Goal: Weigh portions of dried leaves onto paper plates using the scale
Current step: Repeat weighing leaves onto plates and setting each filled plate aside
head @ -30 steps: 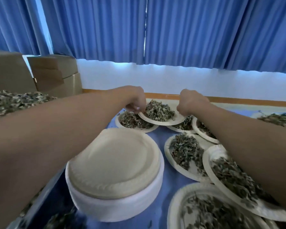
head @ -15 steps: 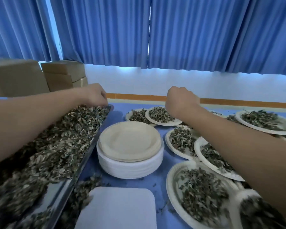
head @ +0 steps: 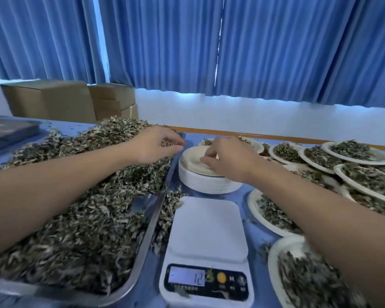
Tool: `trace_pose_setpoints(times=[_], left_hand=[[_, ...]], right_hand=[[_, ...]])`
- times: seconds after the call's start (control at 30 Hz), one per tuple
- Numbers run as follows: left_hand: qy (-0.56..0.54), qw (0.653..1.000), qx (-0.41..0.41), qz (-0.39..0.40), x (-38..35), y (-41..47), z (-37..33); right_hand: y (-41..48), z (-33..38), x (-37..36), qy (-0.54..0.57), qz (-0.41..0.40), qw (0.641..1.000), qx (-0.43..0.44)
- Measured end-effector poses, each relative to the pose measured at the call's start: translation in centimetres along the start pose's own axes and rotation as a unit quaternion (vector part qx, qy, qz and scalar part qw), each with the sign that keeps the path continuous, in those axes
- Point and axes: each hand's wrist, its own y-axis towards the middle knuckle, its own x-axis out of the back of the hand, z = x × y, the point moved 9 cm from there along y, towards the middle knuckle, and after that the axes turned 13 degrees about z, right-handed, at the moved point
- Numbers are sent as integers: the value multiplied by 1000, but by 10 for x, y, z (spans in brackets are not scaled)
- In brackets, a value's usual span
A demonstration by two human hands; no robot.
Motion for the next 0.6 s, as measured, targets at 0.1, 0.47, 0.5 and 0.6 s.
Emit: trace_pose_setpoints(times=[0.1, 0.47, 0.5, 0.6], left_hand=[[48, 997, -44, 37, -14, -5, -22], [36, 993, -75, 83, -46, 7, -44], [34, 993, -76, 80, -47, 8, -45], [28, 993, -88, 70, -46, 9, -48]], right_hand=[[-5, 0, -13, 10, 52, 998, 22], [-4, -6, -21, 31, 62, 995, 67], [-4, -7, -20, 30, 63, 995, 70], [-6, -7, -19, 21, 67, 994, 84]])
